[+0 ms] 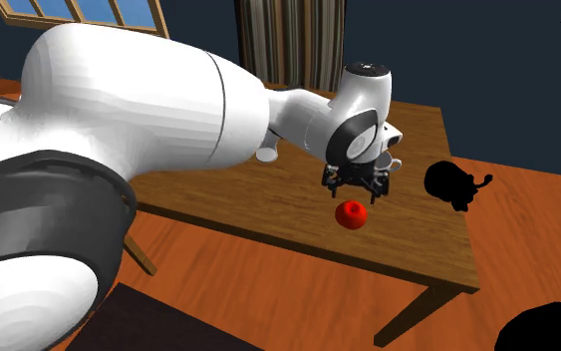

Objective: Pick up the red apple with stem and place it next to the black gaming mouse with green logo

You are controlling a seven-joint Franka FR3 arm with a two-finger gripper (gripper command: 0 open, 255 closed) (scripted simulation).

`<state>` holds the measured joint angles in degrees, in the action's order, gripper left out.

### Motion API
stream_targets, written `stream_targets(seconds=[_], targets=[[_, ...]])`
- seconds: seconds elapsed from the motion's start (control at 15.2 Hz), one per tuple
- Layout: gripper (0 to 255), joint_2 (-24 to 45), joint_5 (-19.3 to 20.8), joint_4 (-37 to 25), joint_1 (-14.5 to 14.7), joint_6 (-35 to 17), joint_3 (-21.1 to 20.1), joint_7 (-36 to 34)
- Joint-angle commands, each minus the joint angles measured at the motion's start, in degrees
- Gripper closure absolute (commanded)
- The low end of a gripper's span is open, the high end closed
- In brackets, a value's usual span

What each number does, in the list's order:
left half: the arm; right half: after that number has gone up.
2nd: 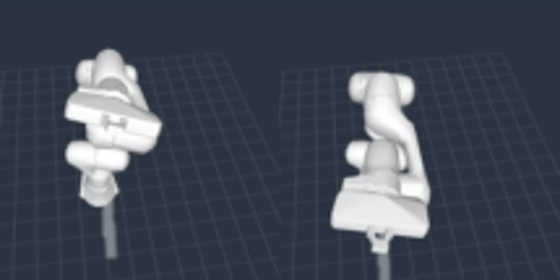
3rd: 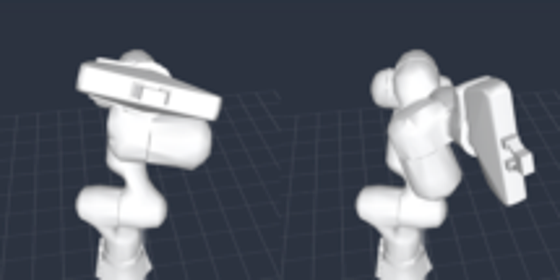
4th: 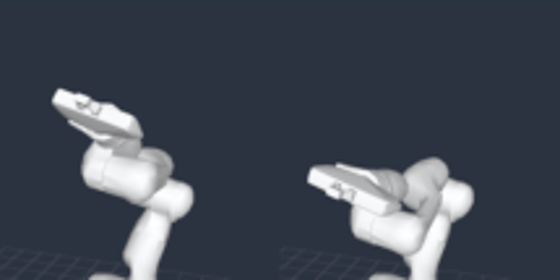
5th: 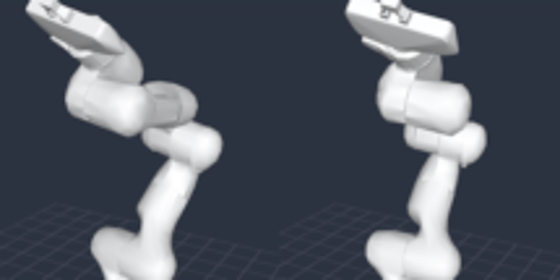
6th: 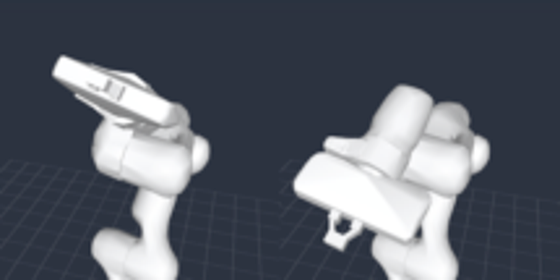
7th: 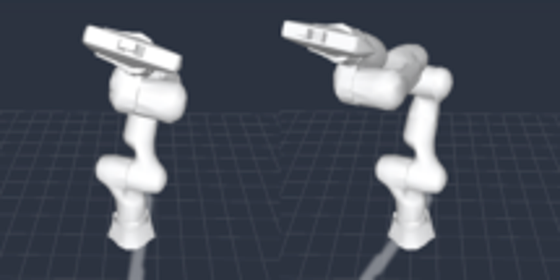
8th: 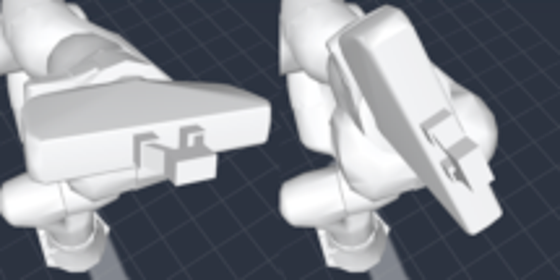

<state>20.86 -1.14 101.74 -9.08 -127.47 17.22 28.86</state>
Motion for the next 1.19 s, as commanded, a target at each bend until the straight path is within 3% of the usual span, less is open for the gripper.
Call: stream_targets(seconds=[0.0, 0.73, 0.79, 1.12], targets=[[0, 1.17, -0.38, 0.12, -0.26, -1.28, -0.13, 0.25], [0, 2.8, -0.9, 0.63, -0.61, -3.37, -0.35, 0.57], [255, 2.8, -0.9, 0.63, -0.61, -3.37, -0.35, 0.57], [255, 2.78, -0.89, 0.6, -0.61, -3.34, -0.34, 0.57]])
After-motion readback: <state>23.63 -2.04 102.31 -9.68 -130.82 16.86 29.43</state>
